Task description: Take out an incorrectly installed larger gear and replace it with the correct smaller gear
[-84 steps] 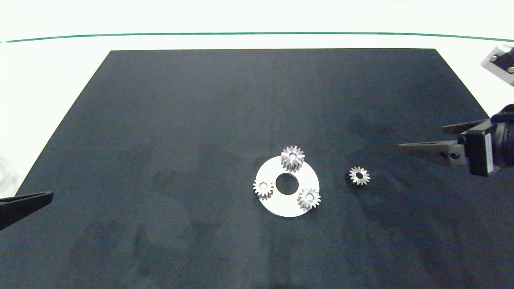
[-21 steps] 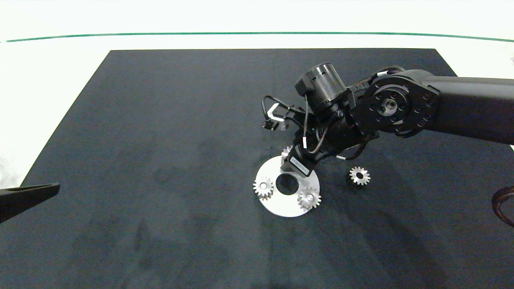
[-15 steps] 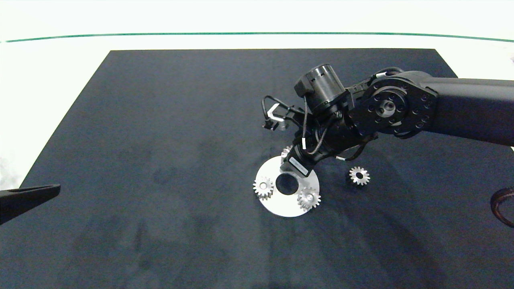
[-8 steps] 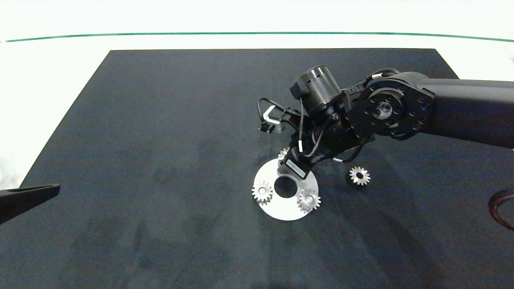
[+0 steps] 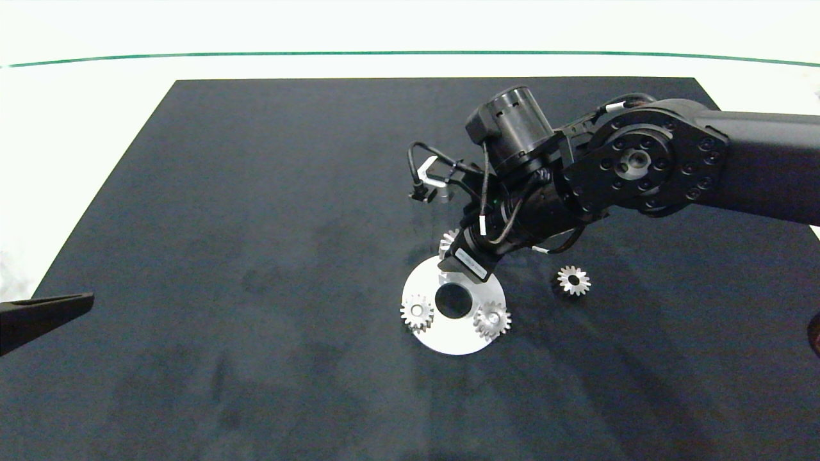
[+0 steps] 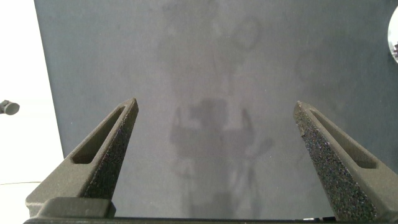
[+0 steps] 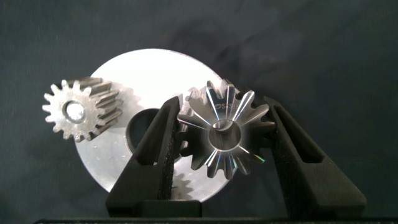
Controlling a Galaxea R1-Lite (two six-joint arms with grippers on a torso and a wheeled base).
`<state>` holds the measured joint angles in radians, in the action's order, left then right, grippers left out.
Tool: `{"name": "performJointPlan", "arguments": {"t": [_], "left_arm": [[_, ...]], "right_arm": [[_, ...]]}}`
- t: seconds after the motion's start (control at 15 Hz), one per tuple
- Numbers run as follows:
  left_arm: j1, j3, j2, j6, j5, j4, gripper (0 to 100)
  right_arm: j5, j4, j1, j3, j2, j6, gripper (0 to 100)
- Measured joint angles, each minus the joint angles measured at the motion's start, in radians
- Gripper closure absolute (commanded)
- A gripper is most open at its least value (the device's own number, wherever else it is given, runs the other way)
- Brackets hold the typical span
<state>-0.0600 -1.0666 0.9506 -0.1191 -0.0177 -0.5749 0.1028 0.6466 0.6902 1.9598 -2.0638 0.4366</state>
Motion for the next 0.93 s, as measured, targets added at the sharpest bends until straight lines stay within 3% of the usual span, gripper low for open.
{"name": "performJointPlan", "arguments": {"t": [0.07,0.2,0.27,0.47,0.73,0.93], "left_arm": [[0.000,0.000,0.000,0.000,0.000,0.000,0],[0.000,0.001,0.000,0.000,-0.003,0.000,0],[0.000,0.001,0.000,0.000,-0.003,0.000,0],[0.001,0.001,0.000,-0.001,-0.006,-0.001,0],[0.003,0.002,0.000,-0.003,-0.011,-0.001,0],[0.007,0.004,0.002,-0.006,-0.012,-0.001,0]], "right_arm": [[0.006,0.000,-0.001,0.001,0.010,-0.004,66],[0.057,0.000,-0.020,0.003,0.031,-0.060,66],[0.064,0.000,-0.039,0.003,0.041,-0.076,66],[0.066,0.000,-0.121,-0.016,0.079,-0.089,66],[0.061,0.000,-0.246,-0.085,0.120,-0.149,66],[0.056,-0.001,-0.324,-0.108,0.133,-0.175,66]]}}
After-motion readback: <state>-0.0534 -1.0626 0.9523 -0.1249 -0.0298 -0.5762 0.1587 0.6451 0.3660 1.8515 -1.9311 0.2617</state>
